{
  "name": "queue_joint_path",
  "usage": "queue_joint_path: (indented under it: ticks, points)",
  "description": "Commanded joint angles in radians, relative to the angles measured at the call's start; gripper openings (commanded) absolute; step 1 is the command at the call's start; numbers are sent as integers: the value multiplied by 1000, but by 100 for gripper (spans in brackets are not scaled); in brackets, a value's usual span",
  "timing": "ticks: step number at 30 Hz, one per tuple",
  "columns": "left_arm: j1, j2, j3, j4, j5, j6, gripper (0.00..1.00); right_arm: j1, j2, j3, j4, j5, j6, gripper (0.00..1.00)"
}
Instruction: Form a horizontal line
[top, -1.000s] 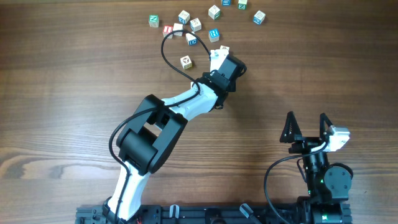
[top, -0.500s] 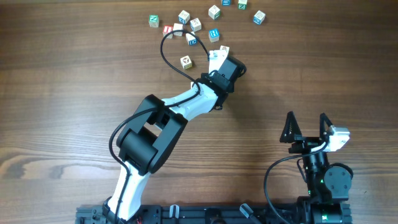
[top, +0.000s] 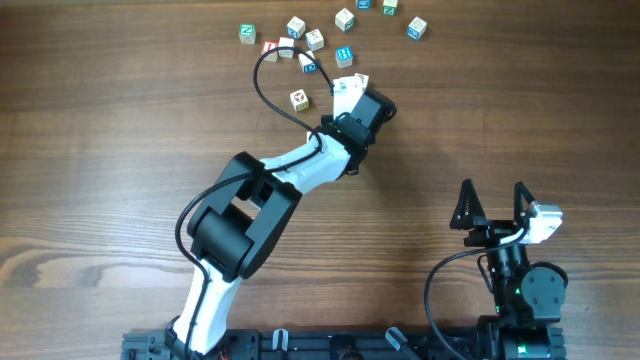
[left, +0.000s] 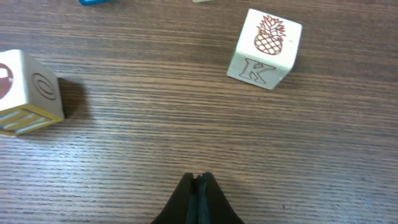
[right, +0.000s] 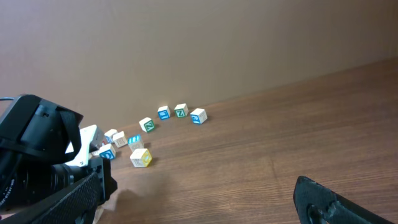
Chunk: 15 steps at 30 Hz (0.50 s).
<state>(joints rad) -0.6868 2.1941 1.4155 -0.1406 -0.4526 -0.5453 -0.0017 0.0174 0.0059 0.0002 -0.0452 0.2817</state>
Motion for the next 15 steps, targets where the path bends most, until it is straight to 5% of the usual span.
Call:
queue_joint_path:
  ticks: [1, 15]
  points:
    - [8, 26, -2, 3, -55, -21, 4, -5, -7, -1, 2, -13, -18, 100]
    - [9, 26, -2, -29, -58, -21, 4, -5, -7, -1, 2, -13, -17, 100]
